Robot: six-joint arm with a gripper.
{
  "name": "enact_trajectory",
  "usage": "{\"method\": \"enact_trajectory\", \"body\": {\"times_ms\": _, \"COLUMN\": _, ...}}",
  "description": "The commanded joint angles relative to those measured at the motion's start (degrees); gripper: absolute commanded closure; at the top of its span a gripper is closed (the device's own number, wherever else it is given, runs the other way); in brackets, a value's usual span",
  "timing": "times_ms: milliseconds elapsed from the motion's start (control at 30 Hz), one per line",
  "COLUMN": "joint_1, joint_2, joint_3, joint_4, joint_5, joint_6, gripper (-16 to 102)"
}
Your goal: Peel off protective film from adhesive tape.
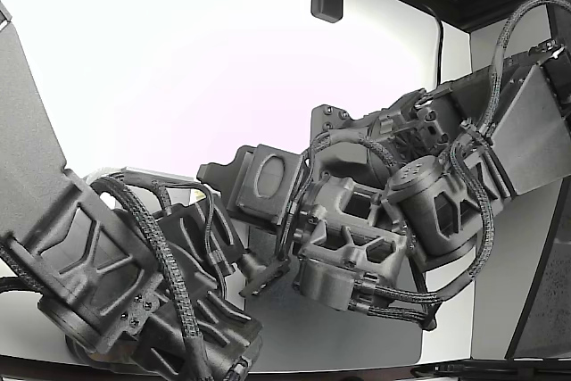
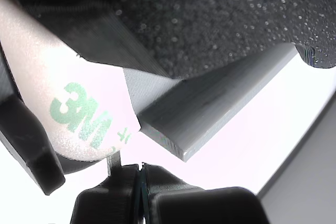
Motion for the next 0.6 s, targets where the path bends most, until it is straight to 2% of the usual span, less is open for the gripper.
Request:
{"method": "enact_trajectory", "body": {"times_ms": 0, "joint_1": -0.5, "joint_2": 1.6, "joint_3": -1.3, "joint_4": -0.4, "joint_5": 0.4, "joint_6": -0.1, "gripper": 97}}
{"method": "enact_trajectory", "body": {"times_ms": 567, "joint_1": -0.5, "joint_2": 1.1, "joint_3": -2.0, "joint_4": -0.7, "joint_5": 0.6, "joint_6": -0.6, "gripper": 97}}
